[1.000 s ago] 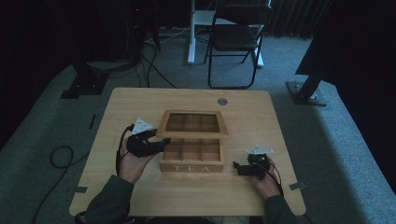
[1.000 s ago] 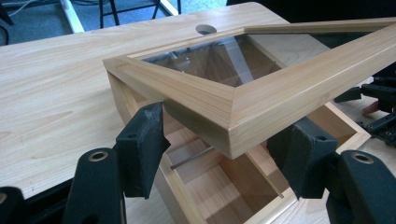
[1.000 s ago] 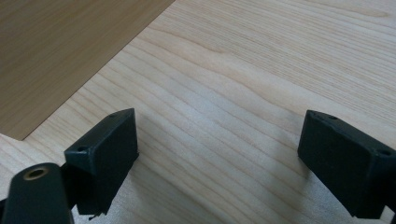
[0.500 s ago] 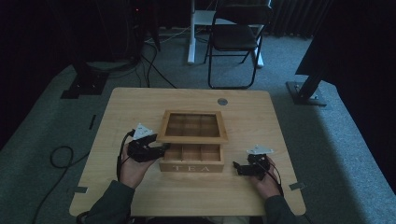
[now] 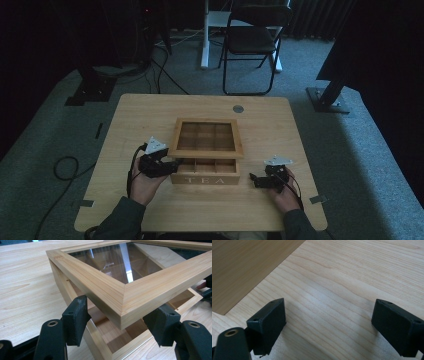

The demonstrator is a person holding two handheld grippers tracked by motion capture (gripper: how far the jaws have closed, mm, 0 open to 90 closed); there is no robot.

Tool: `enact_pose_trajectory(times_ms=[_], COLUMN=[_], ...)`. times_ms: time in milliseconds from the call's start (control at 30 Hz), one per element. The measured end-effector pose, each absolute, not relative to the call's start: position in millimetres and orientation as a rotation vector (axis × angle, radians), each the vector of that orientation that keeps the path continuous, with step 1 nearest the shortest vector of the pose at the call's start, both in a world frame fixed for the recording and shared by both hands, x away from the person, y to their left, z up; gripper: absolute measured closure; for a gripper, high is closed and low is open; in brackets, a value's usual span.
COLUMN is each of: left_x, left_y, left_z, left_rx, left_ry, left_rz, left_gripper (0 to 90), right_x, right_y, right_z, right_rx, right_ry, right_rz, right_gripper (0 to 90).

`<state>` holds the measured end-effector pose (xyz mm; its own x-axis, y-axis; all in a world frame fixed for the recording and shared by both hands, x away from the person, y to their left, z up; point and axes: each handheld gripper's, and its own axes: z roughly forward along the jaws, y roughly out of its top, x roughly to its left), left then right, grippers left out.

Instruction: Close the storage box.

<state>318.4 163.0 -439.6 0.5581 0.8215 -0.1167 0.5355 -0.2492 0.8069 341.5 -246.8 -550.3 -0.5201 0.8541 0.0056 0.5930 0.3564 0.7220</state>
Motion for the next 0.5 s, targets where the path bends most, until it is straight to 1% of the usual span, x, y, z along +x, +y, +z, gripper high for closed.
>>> enact_pose_trajectory(times_ms=[500], left_x=[314], left_y=[160], left_z=[-457], left_rx=[1.946], left_ry=[1.120], left_rz=[0.405], left_gripper=[37.4], right_x=[342], right_y=[-247], right_z=[-550], right_rx=[1.267], right_ry=[2.252], right_rz=[0.965], right_gripper=[11.6])
